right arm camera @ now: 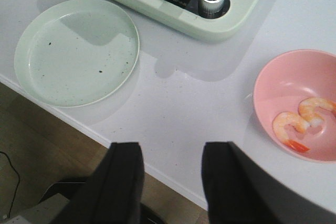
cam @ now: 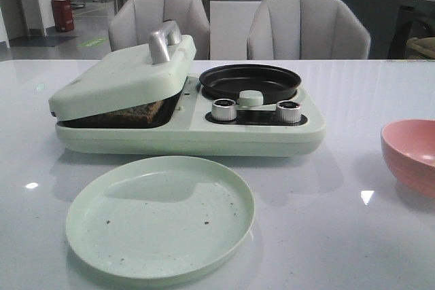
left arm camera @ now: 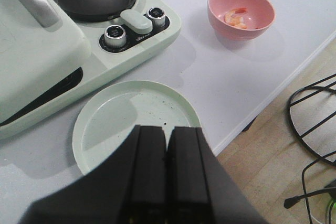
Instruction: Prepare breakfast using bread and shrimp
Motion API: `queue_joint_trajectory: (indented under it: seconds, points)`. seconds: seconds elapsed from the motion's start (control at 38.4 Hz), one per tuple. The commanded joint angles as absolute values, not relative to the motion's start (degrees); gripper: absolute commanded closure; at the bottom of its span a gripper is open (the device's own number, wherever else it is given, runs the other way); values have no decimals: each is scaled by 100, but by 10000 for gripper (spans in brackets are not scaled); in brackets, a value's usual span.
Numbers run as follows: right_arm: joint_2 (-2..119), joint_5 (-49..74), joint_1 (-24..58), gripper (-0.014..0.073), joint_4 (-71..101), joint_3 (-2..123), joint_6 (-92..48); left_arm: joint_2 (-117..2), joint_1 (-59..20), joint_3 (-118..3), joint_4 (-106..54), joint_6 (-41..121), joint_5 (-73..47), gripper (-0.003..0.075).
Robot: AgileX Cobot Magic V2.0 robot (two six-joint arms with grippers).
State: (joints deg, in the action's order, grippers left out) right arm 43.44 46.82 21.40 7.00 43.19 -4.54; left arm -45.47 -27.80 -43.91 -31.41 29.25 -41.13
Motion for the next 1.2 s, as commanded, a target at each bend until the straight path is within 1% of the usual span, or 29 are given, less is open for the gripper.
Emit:
queue_joint_trajectory:
  seconds: [0.0,0.26,0.47,0.65,0.75,1.01,1.17]
  points:
    - [4310,4355,2137,202,719,4484,-439,-4513,-2831,-4540,-3305,2863,-3736,619]
    - [4310,4339,2137,202,718,4484,-439,-4513,-2831,-4540,-3305,2863,-3725,619]
    - [4332,3768,2137,202,755,4484,-439,-4513,-2831,-4540,-3305,2863,-3725,619]
    - [4704,3718,2068,202,614,4494,-439,-4513,-2831,-4540,-3305,2863,-3703,619]
    - [5181,3799,1703,202,614,4612,-428,-4513,-2831,-4540,-3305,2863,-3703,619]
    - [6540,4158,124,202,619,5241,-424,-4513,-2831,-4540,-3305,2863,-3698,619]
    - [7315,4130,-541,202,612,5573,-429,-4513,-2831,-4540,-3305,2863,-3698,619]
